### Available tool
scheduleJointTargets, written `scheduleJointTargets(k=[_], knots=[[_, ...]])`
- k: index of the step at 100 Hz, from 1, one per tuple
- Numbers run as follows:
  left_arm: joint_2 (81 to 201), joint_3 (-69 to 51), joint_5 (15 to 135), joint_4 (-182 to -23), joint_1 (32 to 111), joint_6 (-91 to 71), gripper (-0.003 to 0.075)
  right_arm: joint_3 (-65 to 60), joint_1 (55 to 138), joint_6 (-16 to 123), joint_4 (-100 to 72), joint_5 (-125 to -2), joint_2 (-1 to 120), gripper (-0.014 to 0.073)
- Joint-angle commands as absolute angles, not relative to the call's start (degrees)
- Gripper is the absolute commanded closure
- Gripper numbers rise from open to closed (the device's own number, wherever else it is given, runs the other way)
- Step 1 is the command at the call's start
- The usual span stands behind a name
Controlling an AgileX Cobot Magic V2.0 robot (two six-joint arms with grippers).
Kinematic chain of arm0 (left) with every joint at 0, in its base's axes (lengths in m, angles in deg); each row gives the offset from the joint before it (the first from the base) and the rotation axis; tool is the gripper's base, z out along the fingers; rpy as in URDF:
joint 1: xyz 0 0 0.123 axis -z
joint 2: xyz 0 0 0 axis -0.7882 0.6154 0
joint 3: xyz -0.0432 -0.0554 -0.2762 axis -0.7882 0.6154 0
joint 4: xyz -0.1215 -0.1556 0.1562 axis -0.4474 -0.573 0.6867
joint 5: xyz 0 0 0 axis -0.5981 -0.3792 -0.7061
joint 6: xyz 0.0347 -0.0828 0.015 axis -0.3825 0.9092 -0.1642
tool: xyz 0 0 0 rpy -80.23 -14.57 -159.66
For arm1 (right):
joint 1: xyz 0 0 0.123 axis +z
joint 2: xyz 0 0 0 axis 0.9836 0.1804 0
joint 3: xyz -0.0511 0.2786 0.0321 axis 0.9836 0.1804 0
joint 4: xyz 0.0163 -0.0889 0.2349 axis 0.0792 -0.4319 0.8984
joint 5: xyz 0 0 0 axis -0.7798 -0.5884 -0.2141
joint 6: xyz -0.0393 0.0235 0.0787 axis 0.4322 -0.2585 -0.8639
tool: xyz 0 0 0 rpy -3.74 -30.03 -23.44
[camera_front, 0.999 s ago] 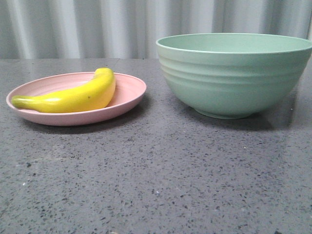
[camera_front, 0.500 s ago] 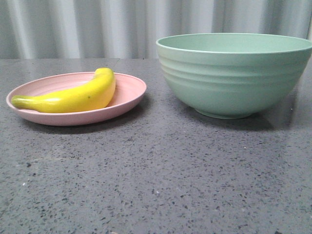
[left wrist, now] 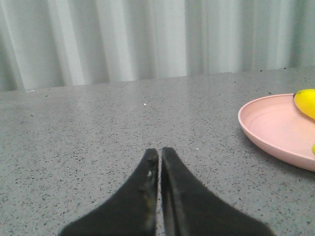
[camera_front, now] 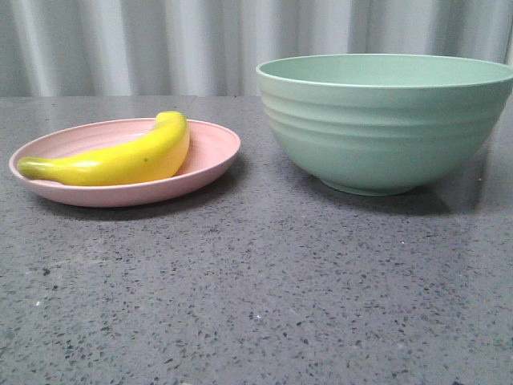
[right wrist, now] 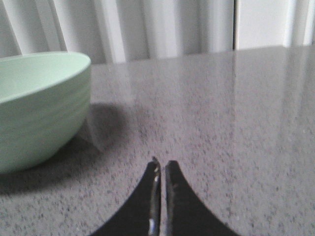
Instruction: Transfer banana from pink plate to green bowl
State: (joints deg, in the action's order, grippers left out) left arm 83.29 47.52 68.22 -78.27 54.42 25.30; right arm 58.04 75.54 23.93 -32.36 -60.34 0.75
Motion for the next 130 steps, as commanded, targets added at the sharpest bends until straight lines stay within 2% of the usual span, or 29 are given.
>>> scheduleJointTargets(k=[1, 20, 54, 61, 66, 71, 76, 83, 110, 130], knots=[[82.98, 43.18, 65.12, -79.31, 54.32, 25.49, 0.0741, 54.49, 75.23, 24.18, -33.1, -58.04, 2.18, 0.0656], [89.73, 35.87, 65.98, -79.31, 54.32, 25.49, 0.0741, 46.29, 75.23, 24.18, -32.98, -64.48, 11.21, 0.0654], [101.61, 30.35, 62.86, -79.31, 54.32, 25.49, 0.0725, 37.11, 75.23, 24.18, -32.98, -63.18, 26.51, 0.0655], [102.92, 30.26, 61.5, -79.31, 54.32, 25.49, 0.0636, 37.11, 75.23, 24.18, -32.98, -62.88, 27.51, 0.0655], [103.46, 30.38, 60.09, -79.31, 54.32, 25.49, 0.0529, 37.21, 75.23, 24.18, -32.98, -62.88, 27.79, 0.0655], [103.71, 30.55, 58.25, -79.31, 54.32, 25.49, 0.0391, 37.21, 75.23, 24.18, -32.82, -62.88, 27.79, 0.0655], [103.98, 30.55, 57.19, -79.31, 54.32, 25.49, 0.0292, 37.21, 75.23, 24.18, -32.82, -62.88, 27.79, 0.0655], [104.51, 30.55, 55.39, -79.31, 54.32, 25.49, 0.0225, 37.21, 75.23, 24.18, -32.82, -62.88, 27.79, 0.0655], [109.83, 25.59, 58.07, -79.04, 58.02, 25.49, 0.0252, 37.21, 75.23, 24.18, -32.73, -62.45, 27.79, 0.0655], [118.65, 15.61, 67.33, -79.04, 63.98, 25.49, 0.0253, 37.21, 75.23, 24.18, -32.73, -62.45, 27.79, 0.0655]])
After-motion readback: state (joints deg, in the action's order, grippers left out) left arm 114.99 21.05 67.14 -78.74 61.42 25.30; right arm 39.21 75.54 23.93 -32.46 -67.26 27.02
